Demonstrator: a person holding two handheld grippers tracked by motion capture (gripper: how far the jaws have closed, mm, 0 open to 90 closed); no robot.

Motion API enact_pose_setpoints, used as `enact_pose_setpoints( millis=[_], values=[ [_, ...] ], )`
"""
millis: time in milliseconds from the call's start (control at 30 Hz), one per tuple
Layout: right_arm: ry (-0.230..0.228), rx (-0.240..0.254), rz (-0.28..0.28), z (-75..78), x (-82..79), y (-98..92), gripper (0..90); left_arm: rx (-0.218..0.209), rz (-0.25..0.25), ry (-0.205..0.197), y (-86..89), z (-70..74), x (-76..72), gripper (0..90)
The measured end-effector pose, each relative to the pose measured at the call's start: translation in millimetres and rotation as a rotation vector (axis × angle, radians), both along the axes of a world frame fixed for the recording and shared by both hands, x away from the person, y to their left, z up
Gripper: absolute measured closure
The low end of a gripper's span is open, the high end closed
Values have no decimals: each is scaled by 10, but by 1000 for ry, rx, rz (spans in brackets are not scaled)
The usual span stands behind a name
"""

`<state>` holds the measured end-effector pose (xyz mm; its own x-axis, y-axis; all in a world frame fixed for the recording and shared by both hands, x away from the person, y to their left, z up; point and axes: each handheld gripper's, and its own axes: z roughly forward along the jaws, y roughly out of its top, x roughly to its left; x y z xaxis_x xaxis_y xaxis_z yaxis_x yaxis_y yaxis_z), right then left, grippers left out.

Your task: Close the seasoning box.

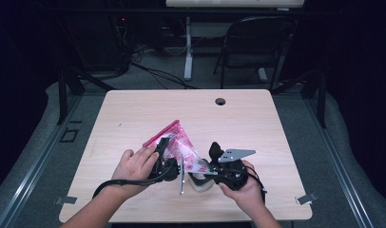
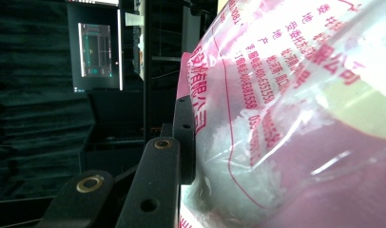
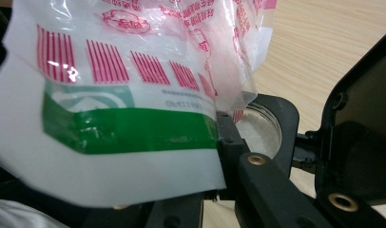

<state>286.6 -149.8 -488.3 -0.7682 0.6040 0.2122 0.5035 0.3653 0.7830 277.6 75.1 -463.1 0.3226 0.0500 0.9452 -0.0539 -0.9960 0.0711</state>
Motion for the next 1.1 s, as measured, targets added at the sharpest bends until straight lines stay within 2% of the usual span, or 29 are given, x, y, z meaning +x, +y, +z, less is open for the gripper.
enact_pose_setpoints(
  millis=[200,633,1100],
  values=[
    [-4,1,-1,21,1,3,900,-12,5,8,24,-13,-1,779],
    [-10,10,-4,45,3,22,900,-72,28,48,82,-50,-7,782],
    [-14,10,-4,50,13,62,900,-136,48,74,162,-124,-18,782]
  ],
)
